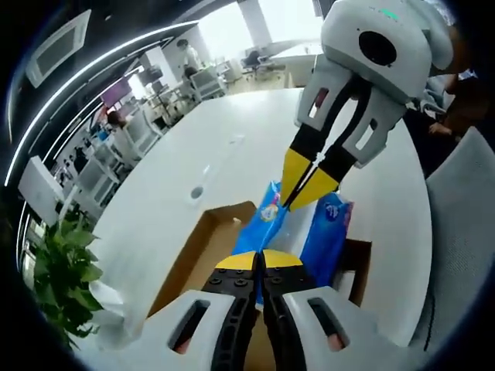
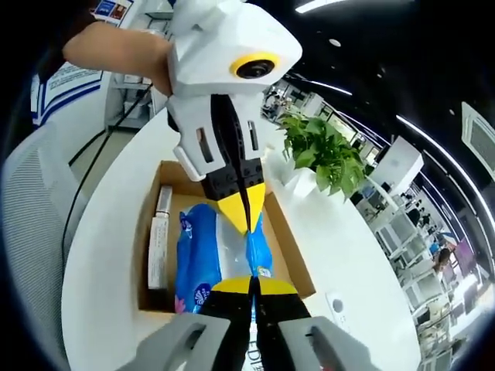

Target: Operate the shoe box by opening the lid, removing the specified soft item, and placing it in the target area until the item is outside and the box remains undamaged.

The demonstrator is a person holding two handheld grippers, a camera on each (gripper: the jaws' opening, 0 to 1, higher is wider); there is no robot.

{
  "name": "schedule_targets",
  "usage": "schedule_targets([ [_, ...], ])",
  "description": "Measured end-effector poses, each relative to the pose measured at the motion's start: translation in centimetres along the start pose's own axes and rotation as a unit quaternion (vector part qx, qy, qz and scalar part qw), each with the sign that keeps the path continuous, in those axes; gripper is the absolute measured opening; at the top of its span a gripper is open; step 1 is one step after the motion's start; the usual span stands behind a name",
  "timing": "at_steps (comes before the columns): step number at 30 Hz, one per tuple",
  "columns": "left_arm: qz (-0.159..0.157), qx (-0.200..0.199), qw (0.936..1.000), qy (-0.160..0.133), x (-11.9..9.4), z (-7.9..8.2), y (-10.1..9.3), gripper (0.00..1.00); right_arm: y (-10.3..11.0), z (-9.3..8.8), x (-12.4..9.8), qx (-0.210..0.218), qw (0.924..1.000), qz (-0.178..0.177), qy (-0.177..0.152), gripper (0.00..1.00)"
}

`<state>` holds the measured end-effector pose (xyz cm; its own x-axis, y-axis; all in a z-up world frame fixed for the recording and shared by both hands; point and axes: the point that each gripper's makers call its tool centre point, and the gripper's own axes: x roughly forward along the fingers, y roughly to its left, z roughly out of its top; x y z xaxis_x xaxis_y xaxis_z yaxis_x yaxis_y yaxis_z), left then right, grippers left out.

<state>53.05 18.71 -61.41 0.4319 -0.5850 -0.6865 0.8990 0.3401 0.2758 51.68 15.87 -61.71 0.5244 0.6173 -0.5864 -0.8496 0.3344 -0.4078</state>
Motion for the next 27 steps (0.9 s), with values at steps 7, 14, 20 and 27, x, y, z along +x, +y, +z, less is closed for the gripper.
schedule_targets([
  [7,-0.006,0.008,1.0,-0.001,0.5,1.1,-0.8,0.0,-0.2,-0.8,-1.0,0.001,1.0,-0.004,0.004,0.0],
  [14,-0.012,0.012,0.9998,-0.002,1.0,2.3,-1.4,0.0,-0.7,-1.6,-2.1,0.005,0.9999,-0.011,0.008,0.0],
  [20,-0.018,0.015,0.9997,-0.003,1.7,3.1,-2.0,0.0,-0.9,-2.5,-2.8,0.01,0.9997,-0.017,0.014,0.0],
  [27,-0.027,0.016,0.9995,-0.006,2.6,4.0,-2.6,0.0,-1.2,-3.7,-3.8,0.016,0.9992,-0.028,0.024,0.0],
])
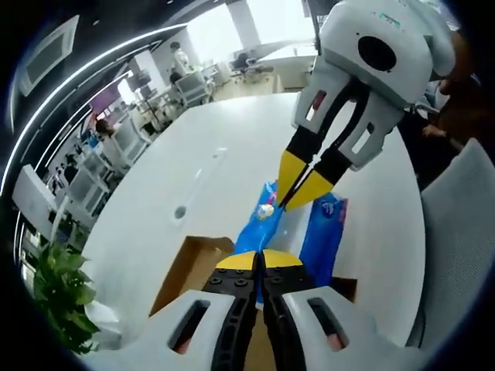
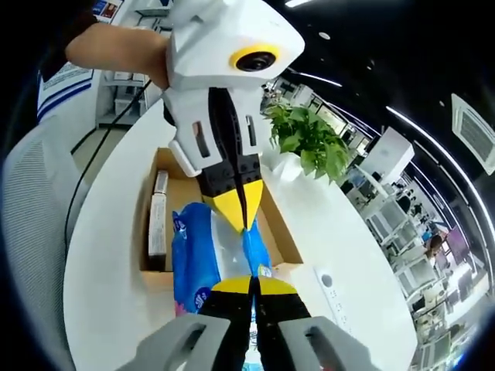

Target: Operate the shoe box by opening the lid, removing the specified soft item, and placing it in the target area until the item is outside and the box remains undamaged.

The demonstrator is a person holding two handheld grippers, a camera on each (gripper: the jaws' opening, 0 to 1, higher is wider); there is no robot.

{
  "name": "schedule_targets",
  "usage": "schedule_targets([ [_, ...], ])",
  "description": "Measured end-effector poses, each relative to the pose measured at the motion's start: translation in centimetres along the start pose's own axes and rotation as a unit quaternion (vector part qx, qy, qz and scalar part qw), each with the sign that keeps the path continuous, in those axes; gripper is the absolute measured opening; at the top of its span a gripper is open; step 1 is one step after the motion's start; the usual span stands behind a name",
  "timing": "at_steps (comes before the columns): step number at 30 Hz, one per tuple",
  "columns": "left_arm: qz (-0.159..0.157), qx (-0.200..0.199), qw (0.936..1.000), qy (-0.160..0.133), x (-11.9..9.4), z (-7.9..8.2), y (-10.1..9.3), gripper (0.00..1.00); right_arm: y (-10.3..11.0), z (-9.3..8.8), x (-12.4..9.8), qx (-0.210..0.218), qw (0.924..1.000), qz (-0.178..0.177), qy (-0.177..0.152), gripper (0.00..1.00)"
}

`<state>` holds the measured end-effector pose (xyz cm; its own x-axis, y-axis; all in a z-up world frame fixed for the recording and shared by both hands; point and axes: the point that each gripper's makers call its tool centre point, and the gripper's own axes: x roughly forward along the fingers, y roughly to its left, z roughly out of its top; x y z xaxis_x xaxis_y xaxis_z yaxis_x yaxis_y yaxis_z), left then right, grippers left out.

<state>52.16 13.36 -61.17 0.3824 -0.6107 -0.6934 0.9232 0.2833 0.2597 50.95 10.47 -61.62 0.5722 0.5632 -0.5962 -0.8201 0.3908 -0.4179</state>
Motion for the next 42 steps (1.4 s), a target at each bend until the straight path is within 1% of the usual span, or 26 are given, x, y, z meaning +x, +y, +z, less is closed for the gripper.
schedule_targets([
  [5,-0.008,0.003,1.0,-0.001,0.7,1.3,-0.4,0.0,-0.4,-0.9,-1.1,0.007,0.9999,-0.01,0.006,0.0],
  [9,-0.015,0.009,0.9999,-0.001,1.5,2.7,-1.1,0.0,-0.9,-2.0,-2.2,0.014,0.9995,-0.022,0.015,0.0],
  [12,-0.019,0.012,0.9997,-0.006,1.9,3.7,-1.4,0.0,-1.3,-2.7,-3.1,0.022,0.9991,-0.032,0.019,0.0],
  [15,-0.023,0.012,0.9996,-0.014,2.3,4.8,-2.0,0.0,-1.8,-3.4,-4.0,0.022,0.9988,-0.038,0.022,0.0],
  [22,-0.031,0.018,0.9991,-0.022,3.5,7.1,-3.5,0.0,-2.9,-4.9,-5.9,0.024,0.9981,-0.05,0.027,0.0],
  [26,-0.031,0.018,0.9991,-0.022,3.7,7.9,-4.0,0.0,-3.2,-5.4,-6.6,0.024,0.9979,-0.053,0.029,0.0],
  [29,-0.031,0.019,0.9991,-0.019,3.8,8.5,-4.1,0.0,-3.4,-5.7,-7.0,0.015,0.9981,-0.05,0.033,0.0],
  [37,-0.03,0.015,0.9993,-0.015,4.7,9.3,-3.9,0.0,-4.5,-6.4,-7.4,0.0,0.9982,-0.047,0.036,0.0],
  [42,-0.034,0.019,0.9991,-0.016,5.6,9.8,-4.1,0.0,-5.1,-7.3,-7.6,-0.007,0.9981,-0.045,0.042,0.0],
])
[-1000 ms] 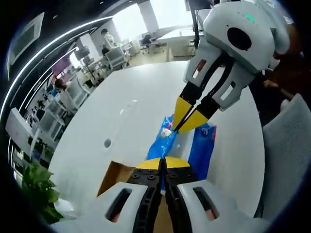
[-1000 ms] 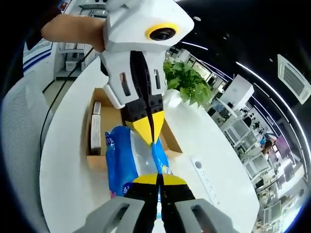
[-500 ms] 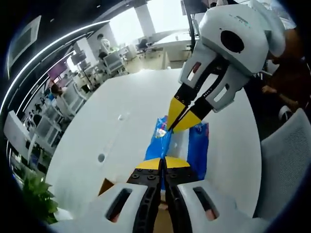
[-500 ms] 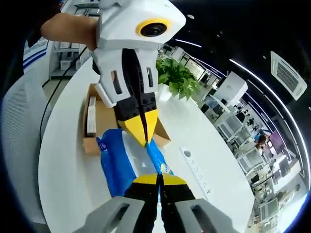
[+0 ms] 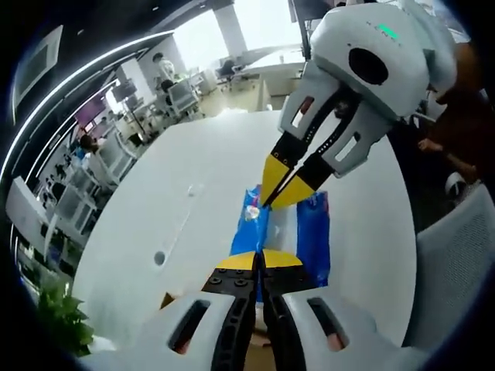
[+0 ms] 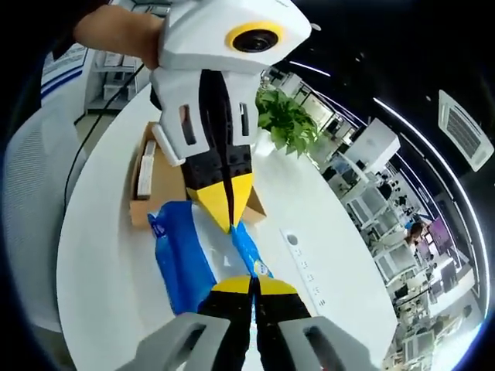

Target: Operate the shoe box by opening the lid, removing the specified soft item, and placing it in the target area until the item is outside and the box remains undamaged.

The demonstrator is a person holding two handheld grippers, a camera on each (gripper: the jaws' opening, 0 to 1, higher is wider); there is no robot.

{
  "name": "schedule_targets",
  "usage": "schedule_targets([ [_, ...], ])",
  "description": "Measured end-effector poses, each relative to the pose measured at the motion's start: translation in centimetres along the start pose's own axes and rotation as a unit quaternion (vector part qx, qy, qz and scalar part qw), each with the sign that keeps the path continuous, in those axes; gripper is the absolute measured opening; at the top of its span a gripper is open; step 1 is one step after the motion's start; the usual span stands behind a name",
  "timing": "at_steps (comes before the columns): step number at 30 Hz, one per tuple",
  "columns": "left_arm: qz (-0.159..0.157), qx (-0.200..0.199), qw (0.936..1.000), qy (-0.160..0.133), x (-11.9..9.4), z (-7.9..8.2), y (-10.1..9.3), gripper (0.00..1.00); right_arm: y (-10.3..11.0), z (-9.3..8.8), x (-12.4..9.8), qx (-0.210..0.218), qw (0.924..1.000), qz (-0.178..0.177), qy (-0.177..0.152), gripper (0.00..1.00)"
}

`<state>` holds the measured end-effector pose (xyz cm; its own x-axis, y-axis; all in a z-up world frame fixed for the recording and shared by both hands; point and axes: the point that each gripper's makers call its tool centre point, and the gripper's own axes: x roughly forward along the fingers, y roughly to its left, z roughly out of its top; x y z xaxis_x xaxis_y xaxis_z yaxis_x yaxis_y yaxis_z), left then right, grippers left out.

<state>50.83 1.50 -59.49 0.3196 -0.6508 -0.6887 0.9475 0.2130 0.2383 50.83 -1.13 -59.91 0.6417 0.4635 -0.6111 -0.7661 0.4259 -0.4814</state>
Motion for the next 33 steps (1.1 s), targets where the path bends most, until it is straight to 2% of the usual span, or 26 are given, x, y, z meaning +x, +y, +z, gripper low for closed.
schedule_targets([
  [9,-0.012,0.003,0.9999,-0.004,1.8,0.8,-0.5,0.0,-1.2,-2.4,0.2,0.002,0.9999,-0.003,0.011,0.0],
  [22,-0.029,0.008,0.9995,-0.009,4.7,2.0,-1.4,0.0,-1.8,-5.0,-0.5,0.014,0.9995,-0.011,0.027,0.0],
  [33,-0.053,0.029,0.9982,-0.009,7.5,2.9,-2.4,0.0,-1.9,-8.0,-1.1,0.03,0.9987,-0.015,0.037,0.0],
])
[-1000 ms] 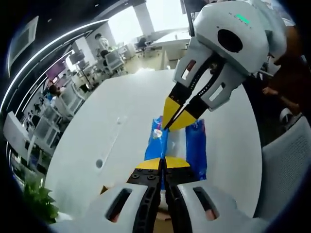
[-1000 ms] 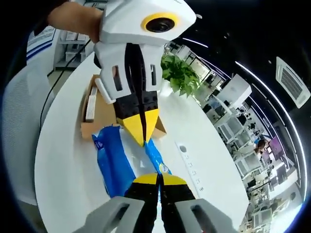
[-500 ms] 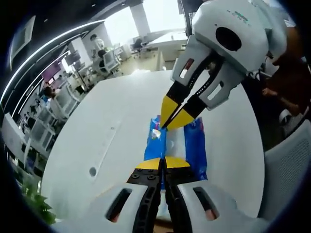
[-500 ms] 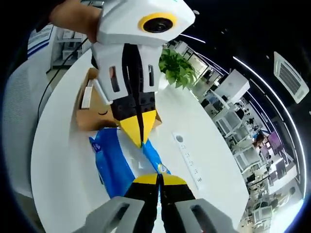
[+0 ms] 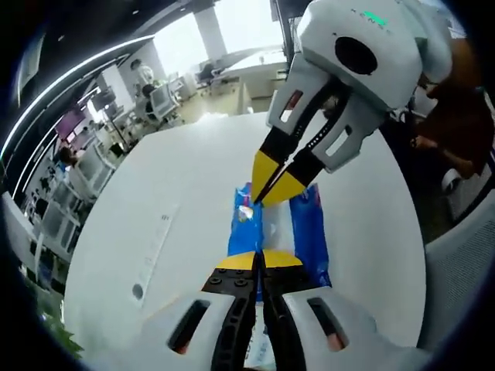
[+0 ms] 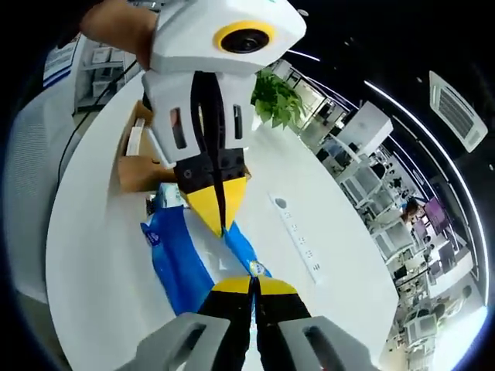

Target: Operate the shoe box by opening the lid, removing the specified soft item, and placing it in the target area until the item is outside and the box remains undamaged.

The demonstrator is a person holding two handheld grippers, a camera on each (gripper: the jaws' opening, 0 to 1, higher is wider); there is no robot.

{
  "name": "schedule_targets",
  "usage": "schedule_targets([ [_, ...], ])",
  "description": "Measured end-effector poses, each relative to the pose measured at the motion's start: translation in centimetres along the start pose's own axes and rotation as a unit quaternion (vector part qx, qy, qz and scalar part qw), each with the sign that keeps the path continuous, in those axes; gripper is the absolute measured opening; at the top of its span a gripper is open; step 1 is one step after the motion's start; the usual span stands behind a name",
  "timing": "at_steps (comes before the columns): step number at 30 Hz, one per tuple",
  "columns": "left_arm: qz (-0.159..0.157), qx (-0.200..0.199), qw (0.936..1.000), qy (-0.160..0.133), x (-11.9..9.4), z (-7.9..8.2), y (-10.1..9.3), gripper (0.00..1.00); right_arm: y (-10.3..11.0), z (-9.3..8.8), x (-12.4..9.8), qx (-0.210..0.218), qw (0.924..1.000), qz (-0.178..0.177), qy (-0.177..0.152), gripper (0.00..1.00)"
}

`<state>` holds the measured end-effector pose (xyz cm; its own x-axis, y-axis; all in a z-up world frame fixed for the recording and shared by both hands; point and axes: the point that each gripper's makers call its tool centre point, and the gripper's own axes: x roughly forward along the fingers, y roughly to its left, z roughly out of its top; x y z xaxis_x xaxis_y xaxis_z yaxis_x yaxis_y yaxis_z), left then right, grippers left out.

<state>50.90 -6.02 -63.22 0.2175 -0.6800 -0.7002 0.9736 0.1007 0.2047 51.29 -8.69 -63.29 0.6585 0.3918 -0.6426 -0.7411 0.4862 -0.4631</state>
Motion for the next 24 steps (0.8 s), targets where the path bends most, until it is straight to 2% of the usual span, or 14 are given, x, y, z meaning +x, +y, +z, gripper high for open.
schedule_targets([
  [17,-0.017,-0.001,0.9998,0.01,4.5,-0.4,-0.2,0.0,-0.2,-4.0,1.2,0.009,0.9997,0.009,0.019,0.0],
  [24,-0.024,-0.009,0.9996,0.016,5.8,-1.1,-0.6,0.0,0.4,-5.6,2.1,0.006,0.9994,0.019,0.03,0.0],
])
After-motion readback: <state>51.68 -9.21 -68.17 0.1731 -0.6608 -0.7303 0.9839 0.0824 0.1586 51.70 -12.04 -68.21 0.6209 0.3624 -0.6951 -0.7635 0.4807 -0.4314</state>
